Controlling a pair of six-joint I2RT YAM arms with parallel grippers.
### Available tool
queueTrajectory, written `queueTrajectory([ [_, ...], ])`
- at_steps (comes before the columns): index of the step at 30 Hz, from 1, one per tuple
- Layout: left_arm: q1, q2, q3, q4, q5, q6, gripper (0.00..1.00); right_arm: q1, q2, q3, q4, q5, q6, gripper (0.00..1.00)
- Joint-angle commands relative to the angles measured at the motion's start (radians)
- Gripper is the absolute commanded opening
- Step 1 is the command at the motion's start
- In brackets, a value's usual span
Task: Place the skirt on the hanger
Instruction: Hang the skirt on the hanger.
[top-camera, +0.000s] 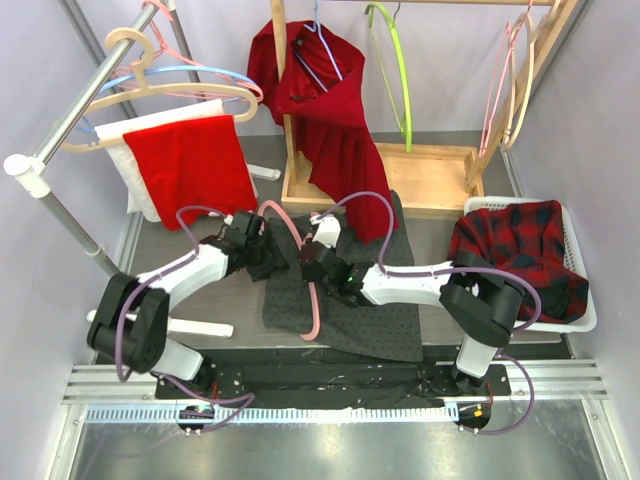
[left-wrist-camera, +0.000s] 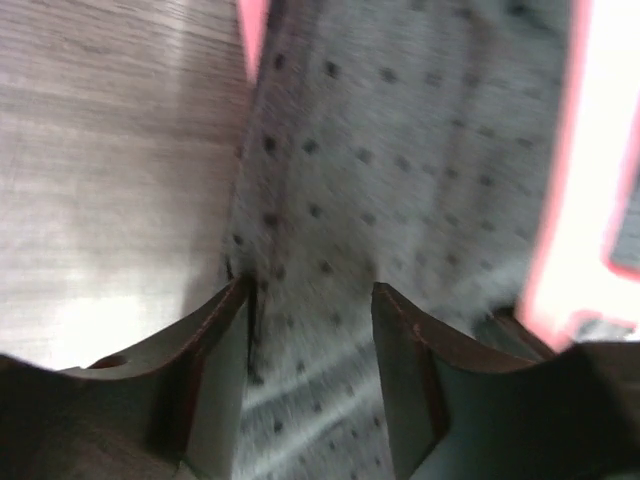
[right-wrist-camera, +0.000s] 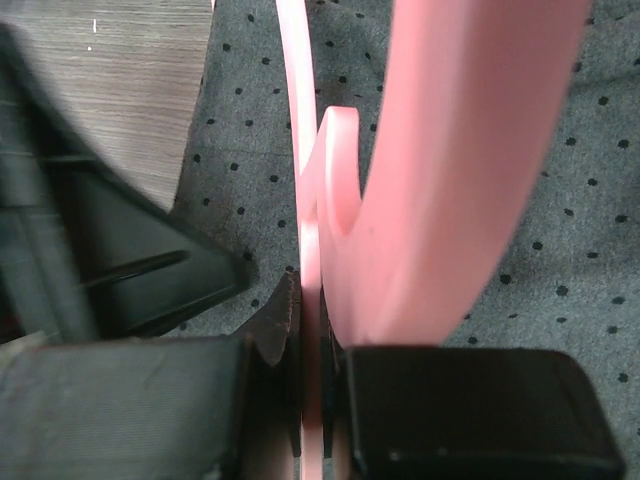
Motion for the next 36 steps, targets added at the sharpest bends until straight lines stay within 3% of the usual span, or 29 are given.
queueTrajectory([
  [1, 0.016, 0.071, 0.014, 0.122, 0.015, 0.007, 0.52, -0.005, -0.045, -0.020, -0.074, 0.068, 0.017, 0.01],
  [5, 0.021, 0.110, 0.025, 0.162, 0.073, 0.008, 0.31, -0.005, -0.055, -0.037, -0.094, 0.101, 0.046, 0.01],
  [6, 0.019, 0.116, 0.023, 0.172, 0.086, 0.007, 0.19, -0.005, -0.055, -0.041, -0.102, 0.109, 0.054, 0.01],
  [9, 0.019, 0.117, 0.020, 0.205, 0.129, 0.001, 0.00, -0.007, -0.042, -0.044, -0.110, 0.095, 0.072, 0.01],
  [10, 0.019, 0.119, 0.020, 0.209, 0.141, 0.002, 0.00, -0.005, -0.031, -0.043, -0.111, 0.086, 0.071, 0.01],
  [19, 0.019, 0.035, 0.002, 0.226, 0.201, 0.010, 0.00, -0.007, 0.061, 0.002, -0.126, 0.031, 0.083, 0.01],
  [31, 0.019, -0.021, -0.017, 0.168, 0.129, 0.030, 0.00, -0.035, 0.063, -0.008, -0.165, 0.054, 0.117, 0.01],
  [33, 0.021, 0.015, -0.003, 0.154, 0.114, 0.039, 0.24, -0.036, 0.061, -0.014, -0.159, 0.046, 0.115, 0.01],
  [34, 0.021, 0.028, 0.012, 0.156, 0.097, 0.042, 0.42, -0.036, 0.058, -0.018, -0.154, 0.040, 0.117, 0.01],
  [36, 0.021, 0.064, 0.031, 0.153, 0.075, 0.054, 0.50, -0.036, 0.055, -0.031, -0.145, 0.033, 0.121, 0.01],
])
